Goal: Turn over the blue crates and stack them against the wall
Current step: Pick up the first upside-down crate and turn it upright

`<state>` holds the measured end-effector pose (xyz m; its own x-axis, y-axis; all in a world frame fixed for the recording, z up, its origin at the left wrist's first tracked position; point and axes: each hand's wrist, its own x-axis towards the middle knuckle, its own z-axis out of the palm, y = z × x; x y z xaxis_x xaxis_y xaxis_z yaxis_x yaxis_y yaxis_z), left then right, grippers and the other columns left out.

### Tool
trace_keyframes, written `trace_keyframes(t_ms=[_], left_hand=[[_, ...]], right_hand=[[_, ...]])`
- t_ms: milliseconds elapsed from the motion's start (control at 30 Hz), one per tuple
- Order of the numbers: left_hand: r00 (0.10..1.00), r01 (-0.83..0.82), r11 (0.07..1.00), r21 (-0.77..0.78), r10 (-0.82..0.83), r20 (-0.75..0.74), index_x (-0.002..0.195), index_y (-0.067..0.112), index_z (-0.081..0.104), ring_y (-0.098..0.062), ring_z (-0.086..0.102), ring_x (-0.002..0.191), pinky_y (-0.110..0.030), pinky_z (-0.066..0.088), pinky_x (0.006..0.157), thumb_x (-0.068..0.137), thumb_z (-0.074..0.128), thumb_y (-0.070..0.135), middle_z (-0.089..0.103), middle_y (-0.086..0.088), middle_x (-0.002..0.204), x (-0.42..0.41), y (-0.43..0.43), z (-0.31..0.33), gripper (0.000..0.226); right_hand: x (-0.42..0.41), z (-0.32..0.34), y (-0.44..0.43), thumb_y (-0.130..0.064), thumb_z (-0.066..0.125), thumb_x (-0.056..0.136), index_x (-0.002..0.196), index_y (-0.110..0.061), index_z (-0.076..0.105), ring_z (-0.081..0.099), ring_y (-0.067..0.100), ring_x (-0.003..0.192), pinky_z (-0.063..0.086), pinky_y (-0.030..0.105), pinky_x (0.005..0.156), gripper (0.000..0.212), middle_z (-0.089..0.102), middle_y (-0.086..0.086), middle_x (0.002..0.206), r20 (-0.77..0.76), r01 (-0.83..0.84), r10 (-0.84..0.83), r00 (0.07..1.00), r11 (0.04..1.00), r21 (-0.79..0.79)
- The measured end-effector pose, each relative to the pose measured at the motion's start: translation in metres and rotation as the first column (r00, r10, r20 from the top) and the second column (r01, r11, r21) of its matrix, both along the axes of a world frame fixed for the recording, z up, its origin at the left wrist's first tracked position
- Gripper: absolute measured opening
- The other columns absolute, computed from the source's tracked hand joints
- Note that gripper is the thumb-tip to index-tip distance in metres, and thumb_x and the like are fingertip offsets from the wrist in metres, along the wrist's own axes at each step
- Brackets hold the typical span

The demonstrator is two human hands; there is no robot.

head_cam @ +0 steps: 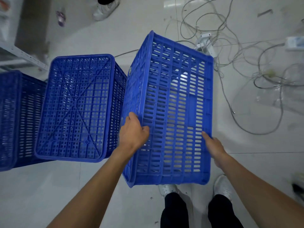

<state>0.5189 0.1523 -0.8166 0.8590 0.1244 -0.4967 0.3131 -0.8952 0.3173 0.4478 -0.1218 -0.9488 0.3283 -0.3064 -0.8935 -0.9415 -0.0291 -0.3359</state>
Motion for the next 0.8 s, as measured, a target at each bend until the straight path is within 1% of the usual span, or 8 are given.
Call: trace_keyframes(t_ms=[100,233,300,367,467,600,733,800], left_hand=[[0.999,-0.035,0.997,-0.066,0.033,-0.037,0.113,0.013,0.039,-0.02,0.045,0.064,-0.037,0.037,0.059,0.094,0.06,0.03,0.044,-0.003,0.092,0.004,0.012,-0.003,0.034],[0.99,-0.119,0.983,-0.143,0.105,-0.097,0.118,0.012,0.039,-0.017,0.041,0.059,-0.034,0.035,0.054,0.095,0.058,0.028,0.042,-0.001,0.082,0.006,0.02,-0.011,0.034],[0.98,-0.175,0.967,-0.185,0.153,-0.13,0.116,0.012,0.039,-0.017,0.042,0.06,-0.033,0.035,0.053,0.097,0.057,0.026,0.044,-0.001,0.081,0.002,0.017,-0.015,0.029],[0.969,-0.23,0.941,-0.25,0.198,-0.146,0.111,0.013,0.042,-0.014,0.046,0.063,-0.028,0.036,0.053,0.097,0.057,0.024,0.047,0.002,0.083,-0.004,0.008,-0.02,0.024],[0.953,-0.298,0.897,-0.326,0.258,-0.161,0.11,0.012,0.046,-0.012,0.054,0.07,-0.026,0.044,0.057,0.096,0.059,0.021,0.053,0.003,0.089,-0.015,-0.017,-0.032,0.022],[0.932,-0.354,0.865,-0.356,0.299,-0.203,0.108,0.012,0.046,-0.017,0.059,0.077,-0.038,0.054,0.071,0.094,0.06,0.022,0.057,0.0,0.092,-0.024,-0.051,-0.049,0.022],[0.918,-0.39,0.849,-0.356,0.331,-0.218,0.11,0.011,0.048,-0.012,0.058,0.075,-0.026,0.048,0.059,0.094,0.059,0.019,0.058,0.0,0.094,-0.031,-0.073,-0.063,0.021],[0.91,-0.41,0.843,-0.348,0.352,-0.219,0.112,0.011,0.048,-0.014,0.059,0.078,-0.026,0.048,0.06,0.094,0.059,0.018,0.06,-0.004,0.1,-0.033,-0.078,-0.07,0.022]], right_hand=[[-0.002,-0.001,0.006,-0.078,0.051,0.078,0.105,-0.005,0.066,0.066,0.038,0.102,0.052,0.052,0.095,0.08,0.069,0.02,0.112,0.062,0.106,-0.105,0.993,0.994,-0.01],[0.004,0.004,0.004,-0.085,0.053,0.068,0.109,0.008,0.064,0.068,0.043,0.099,0.055,0.054,0.089,0.102,0.071,0.023,0.107,0.076,0.204,-0.199,0.977,0.978,-0.053],[0.007,0.012,-0.002,-0.083,0.048,0.073,0.091,0.001,0.068,0.067,0.035,0.076,0.059,0.047,0.078,0.089,0.071,0.016,0.084,0.109,0.197,-0.182,0.977,0.969,-0.147],[0.01,0.022,-0.014,-0.082,0.041,0.079,0.076,-0.006,0.062,0.059,0.03,0.067,0.054,0.044,0.067,0.079,0.064,0.013,0.074,0.124,0.163,-0.134,0.983,0.953,-0.257],[0.009,0.03,-0.042,-0.079,0.038,0.084,0.071,-0.004,0.06,0.064,0.033,0.07,0.057,0.048,0.074,0.079,0.067,0.013,0.077,0.115,0.106,-0.07,0.991,0.932,-0.348],[0.006,0.039,-0.079,-0.073,0.036,0.09,0.074,-0.007,0.06,0.066,0.035,0.077,0.057,0.048,0.078,0.072,0.067,0.014,0.08,0.109,0.05,-0.007,0.994,0.916,-0.399],[0.001,0.042,-0.1,-0.075,0.034,0.088,0.073,-0.009,0.059,0.064,0.033,0.078,0.056,0.049,0.08,0.073,0.065,0.013,0.081,0.105,0.034,0.01,0.994,0.915,-0.403],[-0.001,0.041,-0.106,-0.073,0.035,0.09,0.074,-0.008,0.056,0.063,0.031,0.078,0.056,0.047,0.081,0.07,0.062,0.008,0.078,0.122,0.042,0.006,0.992,0.922,-0.386]])
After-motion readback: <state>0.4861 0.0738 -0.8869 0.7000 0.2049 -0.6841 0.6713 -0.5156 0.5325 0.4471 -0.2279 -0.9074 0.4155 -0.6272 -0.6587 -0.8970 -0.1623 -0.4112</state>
